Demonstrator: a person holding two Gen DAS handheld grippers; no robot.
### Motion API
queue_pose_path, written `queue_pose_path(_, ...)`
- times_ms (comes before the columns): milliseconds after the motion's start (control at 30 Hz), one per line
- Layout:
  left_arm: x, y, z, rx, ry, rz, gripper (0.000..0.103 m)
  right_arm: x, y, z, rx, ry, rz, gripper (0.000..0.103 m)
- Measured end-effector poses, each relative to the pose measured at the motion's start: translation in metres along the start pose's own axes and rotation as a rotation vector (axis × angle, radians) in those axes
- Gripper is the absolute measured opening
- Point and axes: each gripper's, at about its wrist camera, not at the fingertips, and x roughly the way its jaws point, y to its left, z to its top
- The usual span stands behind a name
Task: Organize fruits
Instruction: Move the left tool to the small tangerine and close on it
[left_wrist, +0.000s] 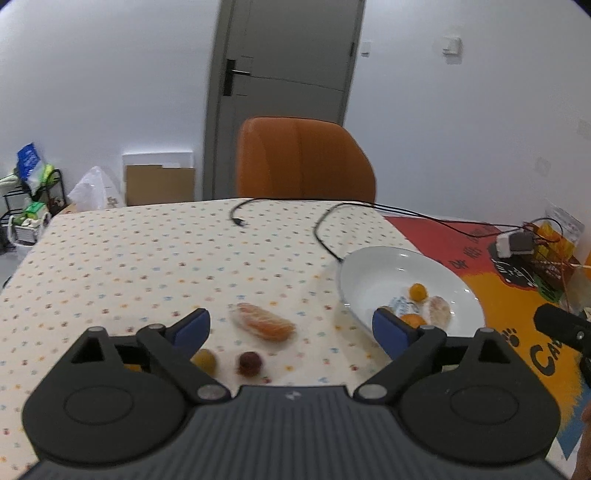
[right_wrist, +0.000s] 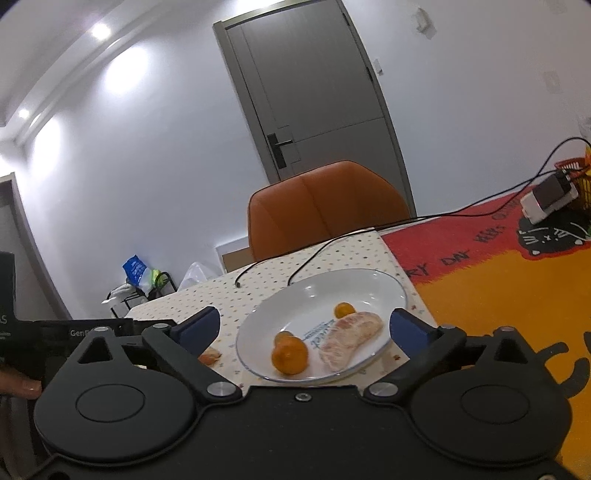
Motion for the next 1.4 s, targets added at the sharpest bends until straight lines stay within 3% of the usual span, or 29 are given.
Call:
queue_pose_path(467,-0.029,0.062,0.001,-0.082,-0.003,0.065,0.094,0.017,0.032,-0.004,0.013,0.053,0.021,0.103)
queue_pose_path(1067,-0.041,0.110,-0.015,-0.127,0.001,0.106,0.091,0.039,0.063,-0.011,0.014,0.100,0.040,0.103)
queue_pose_path(1400,-0.036,0.130,-0.032,-0.205,0.010,0.122,0.074,0.051,0.087,-0.016,-0.039,0.117,0.076,0.101)
